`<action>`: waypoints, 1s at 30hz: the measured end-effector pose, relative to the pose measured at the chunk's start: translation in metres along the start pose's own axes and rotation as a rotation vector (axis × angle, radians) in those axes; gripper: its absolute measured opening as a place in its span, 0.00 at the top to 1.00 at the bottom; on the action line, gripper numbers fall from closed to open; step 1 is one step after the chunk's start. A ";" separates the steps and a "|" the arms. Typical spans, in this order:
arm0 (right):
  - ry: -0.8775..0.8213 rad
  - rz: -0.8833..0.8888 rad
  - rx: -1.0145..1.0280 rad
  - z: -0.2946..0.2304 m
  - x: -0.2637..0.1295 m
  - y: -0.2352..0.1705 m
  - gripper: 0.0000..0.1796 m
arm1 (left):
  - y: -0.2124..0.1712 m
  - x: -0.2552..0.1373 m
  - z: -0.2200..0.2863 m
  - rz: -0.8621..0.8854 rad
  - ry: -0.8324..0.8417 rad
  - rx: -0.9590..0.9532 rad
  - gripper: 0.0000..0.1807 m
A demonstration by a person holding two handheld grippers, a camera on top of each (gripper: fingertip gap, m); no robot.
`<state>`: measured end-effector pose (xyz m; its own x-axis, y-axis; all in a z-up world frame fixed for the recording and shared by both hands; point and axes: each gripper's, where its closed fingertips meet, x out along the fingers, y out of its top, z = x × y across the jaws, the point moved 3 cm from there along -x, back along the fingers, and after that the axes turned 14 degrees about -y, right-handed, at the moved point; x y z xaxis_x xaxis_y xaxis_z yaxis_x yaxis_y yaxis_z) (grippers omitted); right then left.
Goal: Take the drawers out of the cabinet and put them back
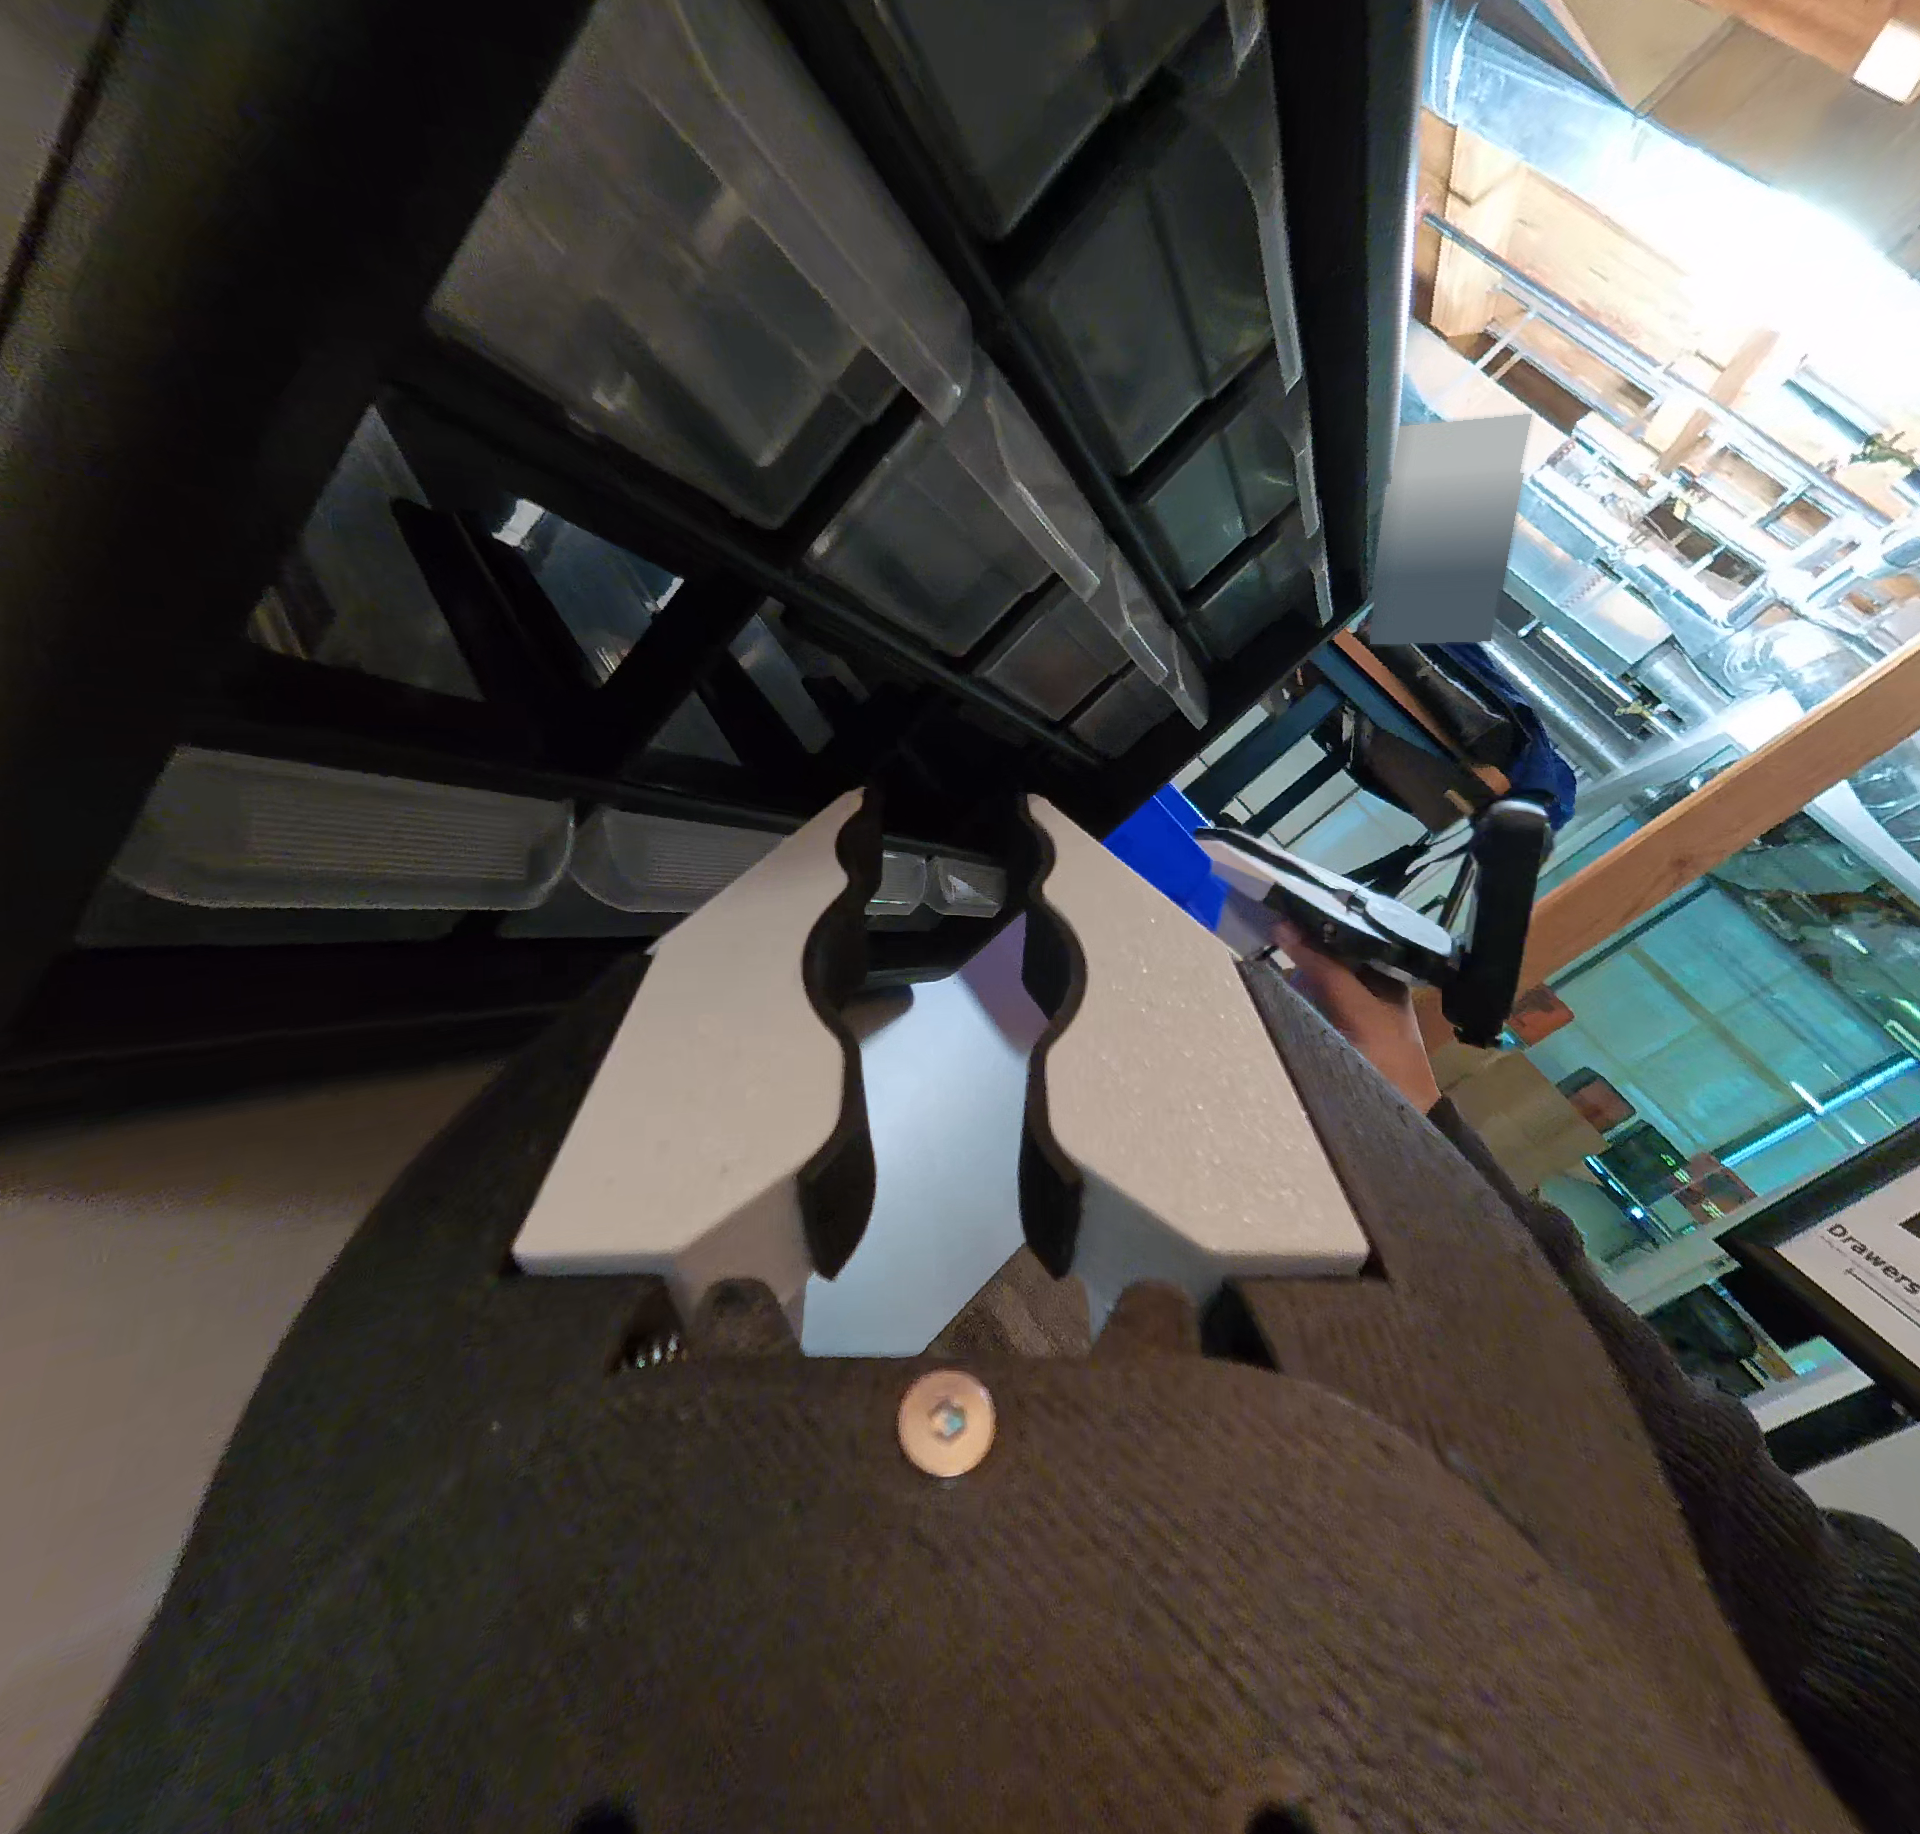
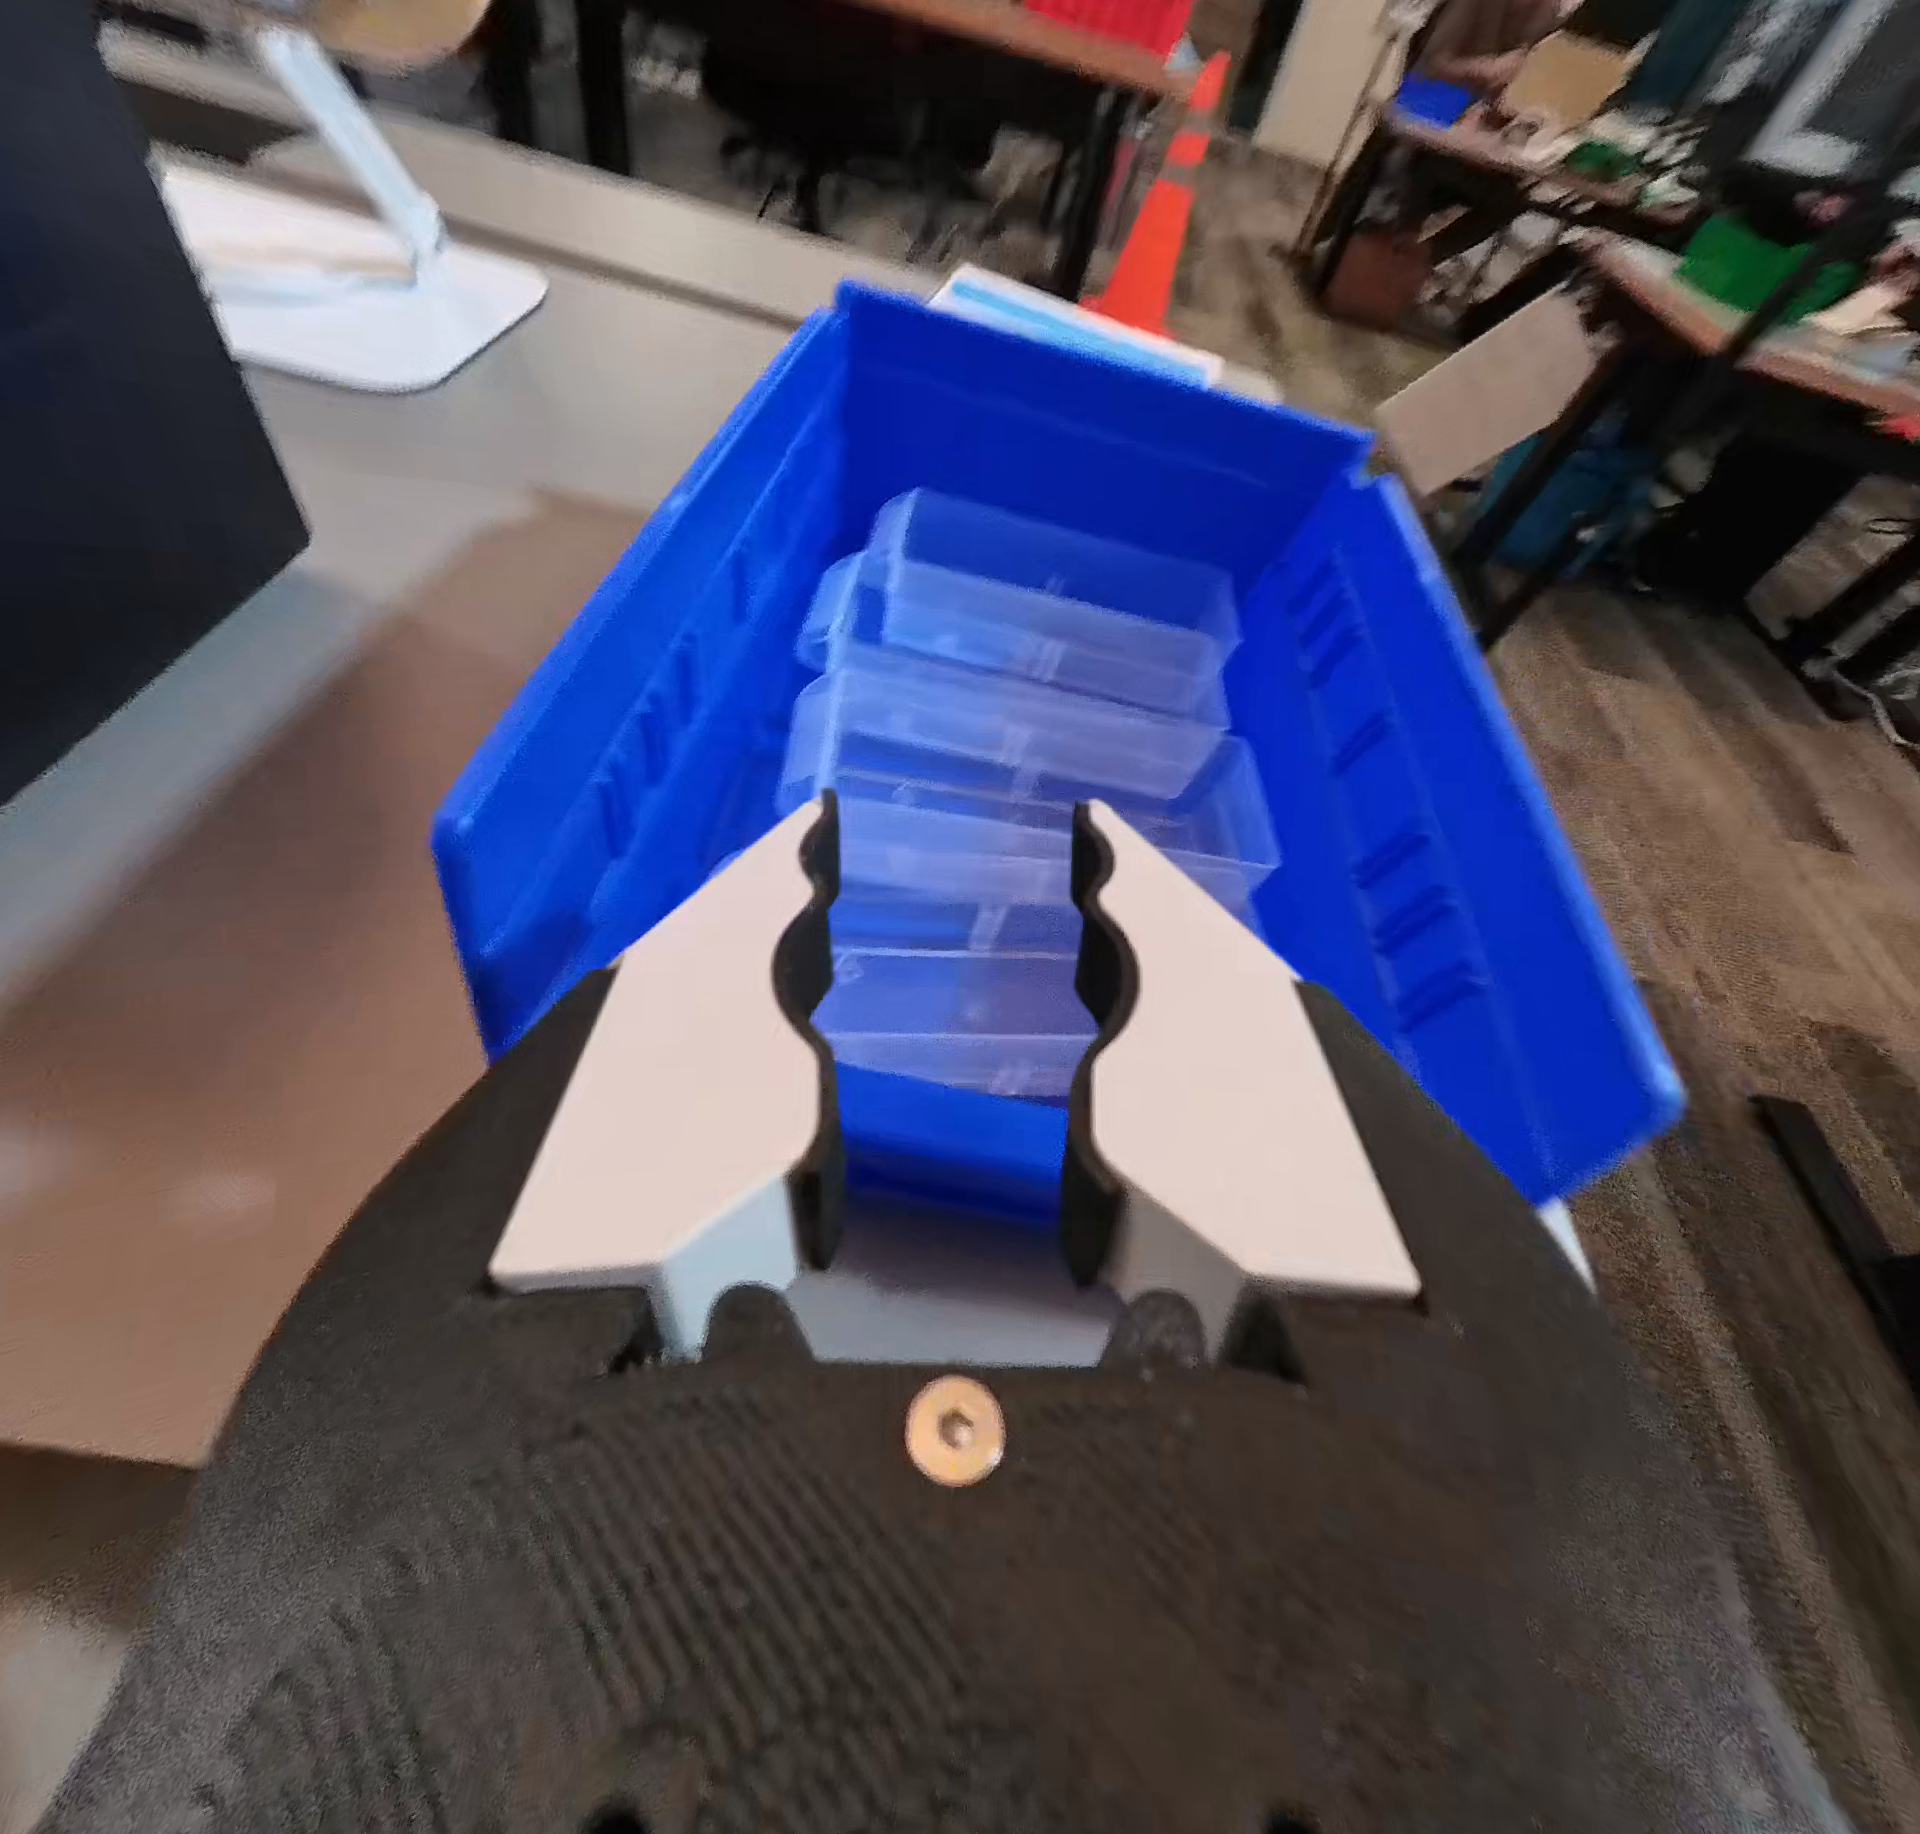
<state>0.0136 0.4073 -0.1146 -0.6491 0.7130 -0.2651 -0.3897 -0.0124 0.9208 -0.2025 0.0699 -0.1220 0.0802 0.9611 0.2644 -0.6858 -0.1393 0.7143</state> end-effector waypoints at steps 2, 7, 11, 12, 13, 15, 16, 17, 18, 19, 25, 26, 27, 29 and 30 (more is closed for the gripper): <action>-0.075 0.062 0.086 0.023 -0.006 0.005 0.75 | -0.001 0.002 0.000 -0.005 -0.005 0.000 0.89; -0.298 0.190 0.412 0.094 -0.017 0.004 0.59 | -0.007 0.009 0.001 -0.037 -0.018 0.016 0.89; -0.380 0.112 0.549 0.128 0.002 -0.015 0.53 | -0.013 0.012 0.001 -0.056 -0.018 0.014 0.89; -0.385 0.072 0.555 0.133 0.010 -0.023 0.52 | -0.013 0.011 0.001 -0.055 -0.016 0.015 0.89; -0.374 0.039 0.569 0.135 0.018 -0.029 0.51 | -0.013 0.011 0.001 -0.053 -0.014 0.017 0.89; -0.321 -0.009 0.618 0.135 0.033 -0.037 0.50 | -0.012 0.010 0.001 -0.053 -0.012 0.022 0.89; -0.296 -0.027 0.645 0.133 0.038 -0.039 0.51 | -0.012 0.010 0.000 -0.055 -0.010 0.025 0.88; -0.274 -0.039 0.662 0.130 0.044 -0.041 0.51 | -0.012 0.010 0.000 -0.056 -0.007 0.030 0.88; -0.258 -0.053 0.667 0.126 0.049 -0.044 0.52 | -0.011 0.009 -0.002 -0.056 -0.002 0.033 0.88; -0.250 -0.070 0.661 0.123 0.054 -0.047 0.53 | -0.010 0.008 -0.003 -0.053 0.003 0.034 0.88; -0.091 -0.107 0.705 0.106 0.068 -0.050 0.93 | -0.003 0.002 -0.006 -0.024 0.018 0.028 0.88; -0.054 -0.112 0.696 0.101 0.066 -0.049 0.95 | -0.001 0.001 -0.006 -0.021 0.019 0.029 0.88; -0.051 -0.117 0.666 0.098 0.065 -0.049 0.96 | 0.000 0.001 -0.005 -0.016 0.018 0.033 0.88; -0.079 -0.115 0.618 0.097 0.061 -0.045 0.97 | 0.004 0.001 -0.003 -0.009 0.017 0.045 0.88; -0.076 -0.109 0.630 0.097 0.058 -0.042 0.97 | 0.006 0.001 -0.002 -0.006 0.015 0.052 0.89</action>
<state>0.0553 0.5170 -0.1412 -0.5706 0.7346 -0.3671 0.0220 0.4605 0.8874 -0.2084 0.0704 -0.1188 0.0725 0.9654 0.2505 -0.6466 -0.1457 0.7488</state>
